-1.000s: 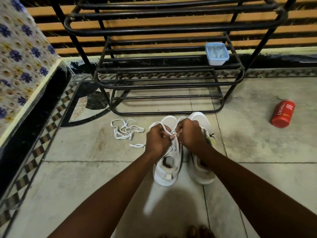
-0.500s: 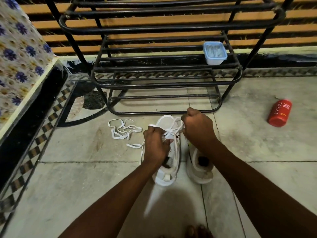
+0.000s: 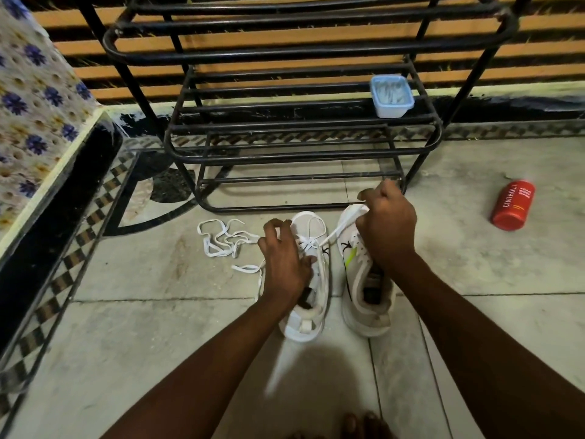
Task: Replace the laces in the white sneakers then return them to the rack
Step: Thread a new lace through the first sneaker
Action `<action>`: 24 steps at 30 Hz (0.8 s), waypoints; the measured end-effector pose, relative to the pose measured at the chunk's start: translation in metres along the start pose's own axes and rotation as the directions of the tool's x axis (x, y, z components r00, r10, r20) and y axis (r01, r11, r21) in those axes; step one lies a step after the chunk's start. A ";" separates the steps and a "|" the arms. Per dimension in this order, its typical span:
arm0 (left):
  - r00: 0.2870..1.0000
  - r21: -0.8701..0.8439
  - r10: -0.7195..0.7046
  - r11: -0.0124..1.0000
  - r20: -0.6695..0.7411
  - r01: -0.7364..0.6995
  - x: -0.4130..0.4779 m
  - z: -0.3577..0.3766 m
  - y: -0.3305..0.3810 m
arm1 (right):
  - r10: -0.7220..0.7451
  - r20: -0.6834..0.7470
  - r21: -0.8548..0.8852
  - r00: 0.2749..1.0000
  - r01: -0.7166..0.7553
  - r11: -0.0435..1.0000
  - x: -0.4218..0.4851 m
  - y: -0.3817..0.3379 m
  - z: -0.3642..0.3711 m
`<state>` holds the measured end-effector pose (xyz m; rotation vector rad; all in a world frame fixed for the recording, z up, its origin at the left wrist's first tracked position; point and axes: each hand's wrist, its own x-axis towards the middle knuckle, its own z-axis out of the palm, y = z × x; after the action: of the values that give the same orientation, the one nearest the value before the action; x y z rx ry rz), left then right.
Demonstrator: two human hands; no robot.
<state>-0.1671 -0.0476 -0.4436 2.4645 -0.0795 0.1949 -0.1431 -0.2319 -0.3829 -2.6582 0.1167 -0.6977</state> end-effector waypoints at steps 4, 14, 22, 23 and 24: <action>0.996 0.057 0.047 0.997 0.070 -0.051 0.004 0.000 -0.004 | 0.462 0.319 0.778 0.828 -0.507 0.371 0.000 -0.019 0.005; 0.996 0.115 0.022 0.993 0.087 -0.032 0.007 0.000 -0.004 | -0.352 0.409 0.292 0.842 0.245 0.925 0.003 -0.016 0.012; 0.996 0.119 0.031 0.992 0.086 -0.041 0.007 0.001 -0.006 | -0.460 0.299 0.010 0.836 0.480 0.877 0.020 0.001 -0.012; 0.995 0.116 0.027 0.992 0.091 -0.038 0.007 0.002 -0.006 | -0.375 0.155 0.180 0.914 0.347 0.921 0.019 -0.001 -0.016; 0.995 0.105 0.024 0.994 0.093 -0.033 0.007 0.002 -0.006 | -0.204 0.096 0.423 0.974 0.146 0.894 0.017 -0.005 -0.017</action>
<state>-0.1593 -0.0440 -0.4479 2.5796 -0.1472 0.1009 -0.1372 -0.2366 -0.3598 -2.3102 -0.2852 -0.5196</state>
